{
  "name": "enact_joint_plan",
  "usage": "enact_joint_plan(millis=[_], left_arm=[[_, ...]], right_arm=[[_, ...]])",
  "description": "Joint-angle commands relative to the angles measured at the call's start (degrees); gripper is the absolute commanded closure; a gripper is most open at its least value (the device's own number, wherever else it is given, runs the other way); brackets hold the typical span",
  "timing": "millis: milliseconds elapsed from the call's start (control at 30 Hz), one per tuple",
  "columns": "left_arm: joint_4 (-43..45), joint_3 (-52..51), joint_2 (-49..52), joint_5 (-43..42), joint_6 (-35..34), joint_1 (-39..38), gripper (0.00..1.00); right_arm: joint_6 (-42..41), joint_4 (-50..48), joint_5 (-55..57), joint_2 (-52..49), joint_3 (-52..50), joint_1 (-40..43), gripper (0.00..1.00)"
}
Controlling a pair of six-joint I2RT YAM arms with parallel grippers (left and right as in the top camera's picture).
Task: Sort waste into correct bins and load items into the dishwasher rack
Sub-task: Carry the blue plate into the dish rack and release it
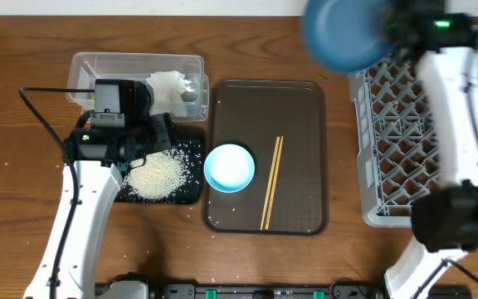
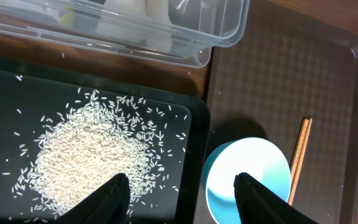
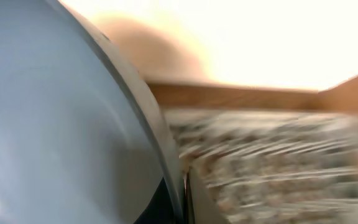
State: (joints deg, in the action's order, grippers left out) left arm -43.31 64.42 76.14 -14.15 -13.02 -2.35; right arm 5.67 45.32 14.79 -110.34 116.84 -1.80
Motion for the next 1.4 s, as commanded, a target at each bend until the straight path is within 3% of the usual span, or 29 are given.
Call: enact_joint_plan(millis=[0,133,433,567,1000,1367], left_arm=[[-0.15,0.31,-0.55,0.72,0.96,0.17,0.43],[-0.15,0.31,-0.55,0.72,0.96,0.17,0.43],[-0.13,0.31,-0.55,0.72,0.96,0.17,0.43],[-0.13,0.31,-0.55,0.72,0.96,0.2,0.43],[-0.09,0.31,-0.55,0.72,0.94,0.17,0.43],[0.07,0.31,-0.55,0.72,0.28,0.17,0.43]], right_arm=[[13.42,-3.02,5.86,0.17,0.48,4.98,0.99],[22.32,-7.78,7.78,-0.5,0.48,10.78,0.99],[30.8,-19.65,26.97,-4.42,0.48,20.59,0.99],[30.84,-24.37,34.86,-6.95,0.46,23.32,0.99],[41.79,-39.93,38.34,-14.01,0.46,27.87,0.99],[44.72,-39.98,37.68,-16.92,-0.59,29.29,0.99]])
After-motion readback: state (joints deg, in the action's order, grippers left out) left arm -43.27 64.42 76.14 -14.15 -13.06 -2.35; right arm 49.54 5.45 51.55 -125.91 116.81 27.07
